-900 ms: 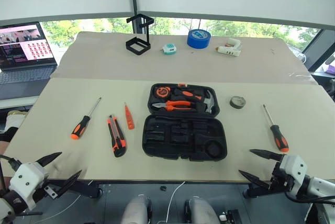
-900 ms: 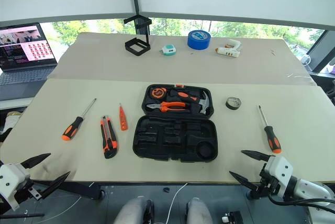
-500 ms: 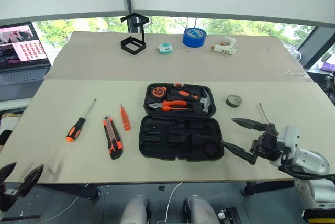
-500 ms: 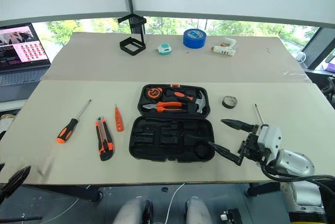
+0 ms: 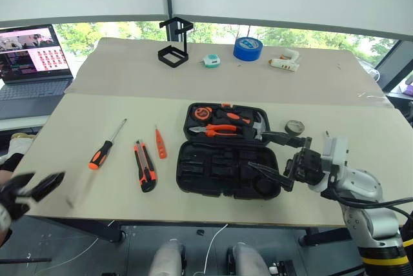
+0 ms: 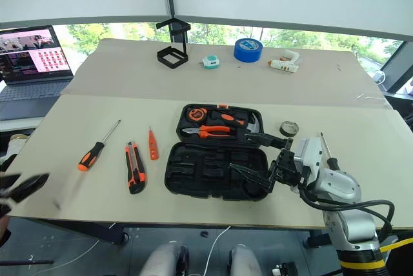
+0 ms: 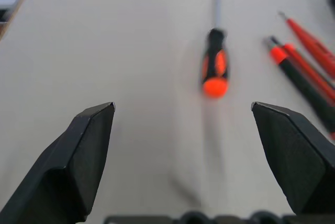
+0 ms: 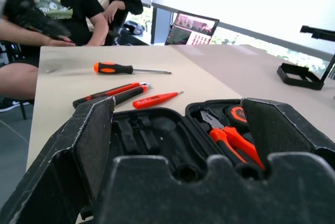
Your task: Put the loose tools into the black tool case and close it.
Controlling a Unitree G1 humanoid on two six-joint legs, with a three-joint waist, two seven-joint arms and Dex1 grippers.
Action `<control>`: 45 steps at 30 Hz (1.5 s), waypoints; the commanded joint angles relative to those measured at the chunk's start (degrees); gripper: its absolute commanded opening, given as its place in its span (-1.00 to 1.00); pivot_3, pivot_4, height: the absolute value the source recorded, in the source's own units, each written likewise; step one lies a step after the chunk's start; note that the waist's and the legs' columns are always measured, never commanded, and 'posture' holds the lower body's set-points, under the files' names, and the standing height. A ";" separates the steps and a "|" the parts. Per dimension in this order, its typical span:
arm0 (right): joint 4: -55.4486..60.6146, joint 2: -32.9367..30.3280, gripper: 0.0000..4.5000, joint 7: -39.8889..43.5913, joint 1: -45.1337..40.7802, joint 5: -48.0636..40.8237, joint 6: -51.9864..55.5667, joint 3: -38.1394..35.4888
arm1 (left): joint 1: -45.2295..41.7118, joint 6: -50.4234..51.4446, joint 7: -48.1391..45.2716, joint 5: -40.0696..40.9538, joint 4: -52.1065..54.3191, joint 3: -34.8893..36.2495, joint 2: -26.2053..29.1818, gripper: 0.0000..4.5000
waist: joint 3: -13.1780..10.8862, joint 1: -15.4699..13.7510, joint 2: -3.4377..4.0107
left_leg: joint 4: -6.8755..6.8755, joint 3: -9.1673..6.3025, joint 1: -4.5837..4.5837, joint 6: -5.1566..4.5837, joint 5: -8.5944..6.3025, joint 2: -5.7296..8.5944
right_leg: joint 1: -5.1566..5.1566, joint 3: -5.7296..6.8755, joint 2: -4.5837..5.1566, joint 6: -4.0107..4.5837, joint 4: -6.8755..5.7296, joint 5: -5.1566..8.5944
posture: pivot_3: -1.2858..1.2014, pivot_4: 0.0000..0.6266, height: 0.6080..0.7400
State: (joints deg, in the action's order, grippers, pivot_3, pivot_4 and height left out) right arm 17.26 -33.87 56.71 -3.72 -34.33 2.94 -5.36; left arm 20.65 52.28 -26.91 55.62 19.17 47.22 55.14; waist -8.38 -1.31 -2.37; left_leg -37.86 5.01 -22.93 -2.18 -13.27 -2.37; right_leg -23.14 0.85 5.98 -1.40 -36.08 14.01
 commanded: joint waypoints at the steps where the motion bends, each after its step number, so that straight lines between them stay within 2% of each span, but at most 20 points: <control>1: 1.37 -0.08 0.99 -0.34 -0.77 0.61 0.04 -0.49 | -13.82 5.96 3.68 -3.58 -4.62 -13.71 5.99 1.00 | -0.07 0.35 0.11 | 0.00 0.04 0.01 0.00 0.00 0.00 | -0.03 -0.03 -0.02 -0.17 0.03 -0.10 | 0.03 -0.52 1.00; 5: -0.19 0.10 0.99 0.40 -1.70 0.98 -0.70 -0.86 | -24.57 4.26 1.15 -12.62 -11.70 -27.97 7.80 1.00 | -0.11 1.57 0.18 | 0.01 0.05 0.01 0.14 -0.02 0.08 | -0.11 -0.17 -0.34 -0.19 -0.02 -0.16 | 0.03 -0.52 1.00; 8: -1.21 0.15 0.99 1.11 -1.21 1.24 -1.86 -1.89 | -28.29 3.08 -0.89 -17.65 -16.55 -34.37 7.41 1.00 | -0.12 2.14 0.17 | 0.02 0.04 -0.02 0.42 -0.17 -0.30 | -0.21 -0.20 -0.76 -0.06 -0.03 -0.13 | 0.03 -0.52 1.00; 11: -1.73 0.11 1.00 1.32 0.02 1.55 -2.92 -3.10 | -29.30 3.59 -2.28 -20.07 -17.76 -36.69 7.11 0.67 | -0.12 2.04 0.17 | 0.04 0.05 -0.04 0.58 -0.23 -0.46 | -0.33 -0.19 -0.90 0.13 -0.12 -0.02 | 0.03 -0.52 1.00; 16: -2.14 0.09 1.00 1.69 2.48 2.10 -4.58 -4.07 | -26.40 5.04 -5.11 -21.52 -16.34 -35.19 7.73 -0.14 | -0.13 1.83 0.18 | 0.04 0.08 -0.16 0.62 -0.22 -0.48 | -0.45 -0.19 -0.80 0.15 -0.17 0.00 | 0.03 -0.52 1.00; 19: -2.81 0.44 1.00 1.92 2.78 2.82 -5.65 -3.95 | -26.48 -0.16 -6.47 -23.81 -18.52 -33.19 6.52 -0.59 | -0.12 1.95 0.19 | 0.04 0.14 -0.10 0.62 -0.22 -0.47 | -0.44 -0.25 -0.77 0.15 -0.19 0.00 | 0.03 -0.52 1.00; 22: -3.05 -0.38 1.00 2.30 3.46 2.74 -6.26 -5.33 | -27.39 -7.76 -12.47 -23.81 -17.80 -29.59 6.97 -0.61 | -0.13 1.84 0.18 | 0.04 0.12 -0.11 0.62 -0.22 -0.49 | -0.46 -0.21 -0.80 0.16 -0.23 0.00 | 0.03 -0.52 1.00; 25: -3.63 -1.54 1.00 2.99 4.54 2.46 -6.78 -7.35 | -29.72 -20.77 -19.77 -25.84 -17.39 -28.07 7.39 -0.61 | -0.13 1.24 0.15 | 0.02 0.11 -0.33 0.65 -0.19 -0.48 | -0.68 -0.20 -0.77 0.17 -0.26 -0.01 | 0.03 -0.52 1.00; 27: -4.93 -3.22 1.00 4.64 5.34 1.81 -6.35 -8.97 | -33.06 -28.52 -25.31 -29.25 -15.77 -32.92 8.46 -0.61 | -0.13 0.71 0.15 | 0.00 0.16 -0.41 0.65 -0.19 -0.47 | -0.76 -0.22 -0.74 0.17 -0.25 -0.01 | 0.03 -0.52 1.00; 29: -6.41 -4.47 1.00 5.11 5.65 1.24 -5.98 -11.06 | -39.10 -33.95 -30.69 -32.40 -13.40 -40.38 6.90 -0.61 | -0.13 0.17 0.15 | -0.03 0.32 -0.43 0.64 -0.18 -0.37 | -0.72 -0.20 -0.75 0.17 -0.22 -0.01 | 0.03 -0.52 1.00; 35: -9.05 -6.87 1.00 6.26 5.73 2.16 -7.09 -14.21 | -59.08 -37.53 -41.39 -41.10 -13.90 -62.83 -7.91 -0.61 | -0.11 -0.90 0.25 | -0.23 0.70 -0.26 0.45 -0.16 -0.27 | -0.21 -0.17 -0.82 0.02 -0.04 -0.10 | 0.03 -0.52 1.00; 38: -8.74 -7.55 1.00 6.40 6.28 2.04 -6.96 -15.04 | -64.93 -37.35 -41.10 -49.84 -20.05 -71.44 -14.05 -0.61 | -0.11 -0.30 0.25 | -0.47 0.62 -0.35 0.37 -0.21 -0.28 | -0.20 -0.18 -0.92 -0.05 -0.05 -0.11 | 0.03 -0.52 1.00; 41: -6.99 -7.37 1.00 5.71 7.55 1.98 -6.31 -15.38 | -67.89 -38.20 -38.46 -57.54 -26.41 -76.30 -17.33 -0.61 | -0.11 0.61 0.25 | -0.54 0.53 -0.35 0.36 -0.21 -0.29 | -0.20 -0.25 -1.01 -0.07 -0.06 -0.11 | 0.03 -0.52 1.00; 45: -4.18 -6.30 1.00 3.88 9.75 1.66 -5.59 -15.61 | -69.03 -35.72 -37.10 -60.55 -28.47 -77.03 -20.38 -0.61 | -0.12 0.71 0.26 | -0.54 0.39 -0.36 0.34 -0.23 -0.36 | -0.21 -0.24 -1.06 -0.09 -0.07 -0.09 | 0.03 -0.52 1.00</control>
State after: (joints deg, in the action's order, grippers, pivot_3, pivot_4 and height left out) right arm 9.93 -40.51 61.64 5.47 -31.80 -2.88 -19.26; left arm -46.68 15.36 -65.56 -2.88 -9.02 -30.44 35.34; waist -8.50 -0.60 -2.12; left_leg -38.42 5.40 -23.29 -1.84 -13.49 -2.73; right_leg -23.34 0.61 4.93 -1.50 -36.16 13.92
